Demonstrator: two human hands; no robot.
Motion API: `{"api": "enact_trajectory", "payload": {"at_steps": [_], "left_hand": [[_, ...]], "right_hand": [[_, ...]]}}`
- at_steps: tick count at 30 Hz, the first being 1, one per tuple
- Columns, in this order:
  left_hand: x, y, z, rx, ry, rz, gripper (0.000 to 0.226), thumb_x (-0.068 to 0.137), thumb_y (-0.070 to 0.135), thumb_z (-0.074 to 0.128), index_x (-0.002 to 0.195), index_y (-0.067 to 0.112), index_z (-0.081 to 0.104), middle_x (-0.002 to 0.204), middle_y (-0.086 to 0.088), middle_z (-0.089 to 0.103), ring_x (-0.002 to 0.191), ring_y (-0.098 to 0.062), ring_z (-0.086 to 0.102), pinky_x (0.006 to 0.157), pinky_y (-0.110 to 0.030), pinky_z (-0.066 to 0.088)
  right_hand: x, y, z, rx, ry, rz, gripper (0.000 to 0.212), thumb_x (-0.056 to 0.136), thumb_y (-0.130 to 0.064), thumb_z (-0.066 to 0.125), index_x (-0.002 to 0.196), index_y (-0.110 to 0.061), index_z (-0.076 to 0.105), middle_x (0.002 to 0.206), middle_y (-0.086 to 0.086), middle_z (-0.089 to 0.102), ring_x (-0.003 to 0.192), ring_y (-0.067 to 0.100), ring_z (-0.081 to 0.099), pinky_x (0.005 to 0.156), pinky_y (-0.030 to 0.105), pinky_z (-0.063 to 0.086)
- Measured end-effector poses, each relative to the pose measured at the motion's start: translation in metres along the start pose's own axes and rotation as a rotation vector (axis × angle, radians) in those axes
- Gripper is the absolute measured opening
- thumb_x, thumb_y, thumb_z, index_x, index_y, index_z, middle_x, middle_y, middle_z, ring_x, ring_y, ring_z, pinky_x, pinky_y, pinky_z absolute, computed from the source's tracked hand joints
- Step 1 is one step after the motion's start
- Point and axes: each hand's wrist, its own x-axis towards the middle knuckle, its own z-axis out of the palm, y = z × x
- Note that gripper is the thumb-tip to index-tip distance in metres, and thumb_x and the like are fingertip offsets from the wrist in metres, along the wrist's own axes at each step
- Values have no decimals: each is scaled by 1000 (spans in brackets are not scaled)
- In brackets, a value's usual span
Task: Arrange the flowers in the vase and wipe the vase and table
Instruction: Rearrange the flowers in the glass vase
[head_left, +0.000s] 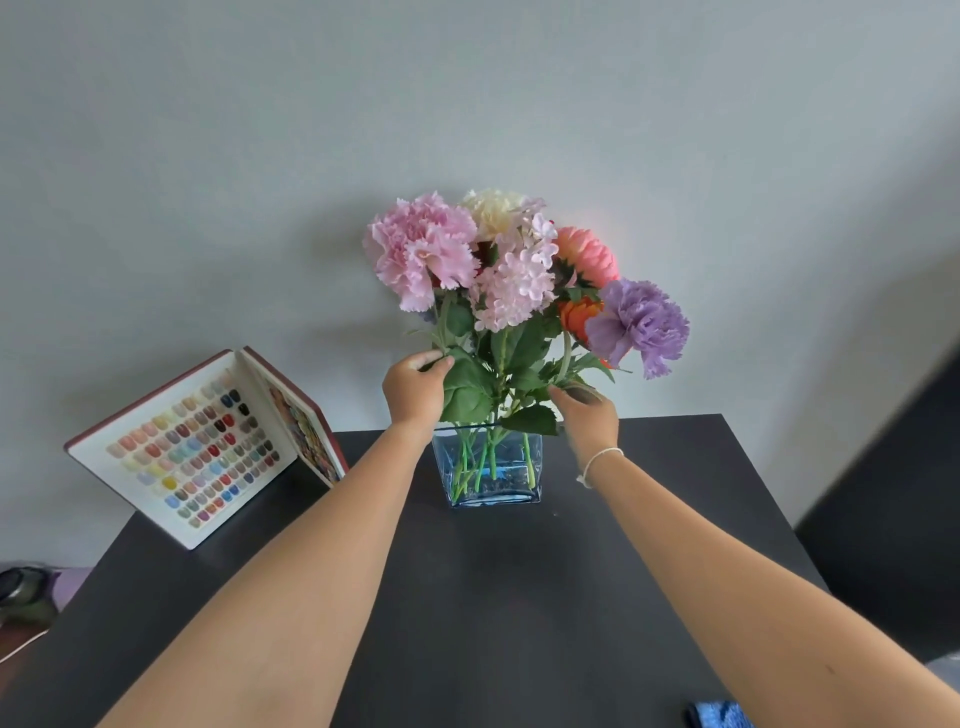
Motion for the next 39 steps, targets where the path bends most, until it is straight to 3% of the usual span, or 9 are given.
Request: {"api": "enact_trajectory", "payload": {"at_steps": [14,19,24,26,28,30,32,35,39], "left_hand": [[19,-15,-25,-203,131,-157,20,79,13,70,98,8,70,92,0,65,91,-16,60,84,-26,47],[18,-15,-33,-299,172,-171,8,78,12,71,85,15,68,90,-1,66,89,-15,61,84,-26,48],[4,-39,-39,-281,221,-230,2,81,10,67,82,9,65,94,-7,64,88,-17,57,75,-23,44],[-3,-49,-38,-249,225,-257,4,82,11,66,82,7,64,89,-6,63,86,-18,55,75,-26,42],[-6,-51,-37,-233,215,-273,6,82,12,66,80,7,64,81,-2,62,83,-19,54,76,-28,42],[-4,-46,-37,-251,210,-265,6,82,13,66,80,8,64,81,-2,62,81,-18,54,76,-28,44],[-2,-40,-37,-255,209,-246,5,81,14,66,79,9,65,81,0,62,78,-15,54,71,-23,43],[-3,-42,-36,-258,204,-243,5,82,13,66,79,9,64,76,6,60,76,-12,53,62,-16,40],[-16,-54,-29,-244,185,-301,11,82,12,66,72,10,61,73,6,58,76,-13,51,61,-16,40]], "right_hand": [[26,-37,34,-226,-26,-256,15,80,-24,65,84,-12,73,56,-6,56,51,6,44,44,12,33],[26,-47,27,-222,-35,-328,13,78,-22,67,77,-11,73,49,-10,53,48,9,42,44,10,35],[24,-31,11,-222,-49,-253,15,79,-19,66,88,-10,73,67,-2,66,61,15,54,71,41,55],[21,-15,5,-238,-36,-224,16,80,-19,66,89,-8,73,77,5,68,67,15,55,69,20,51],[18,-4,-1,-252,-5,-187,17,80,-21,65,87,-7,72,75,6,67,61,11,52,52,6,39],[19,-2,-4,-230,16,-145,18,80,-23,65,85,-8,73,71,4,64,56,8,48,47,9,36],[21,-6,-4,-195,11,-124,17,79,-23,66,83,-9,73,73,3,65,57,7,48,58,11,44],[21,-10,-5,-169,6,-104,11,79,-24,66,74,-15,71,79,7,69,60,12,49,68,40,51],[17,-5,-8,-197,2,-78,13,81,-26,63,71,-19,68,87,7,70,68,18,53,76,48,53]]}}
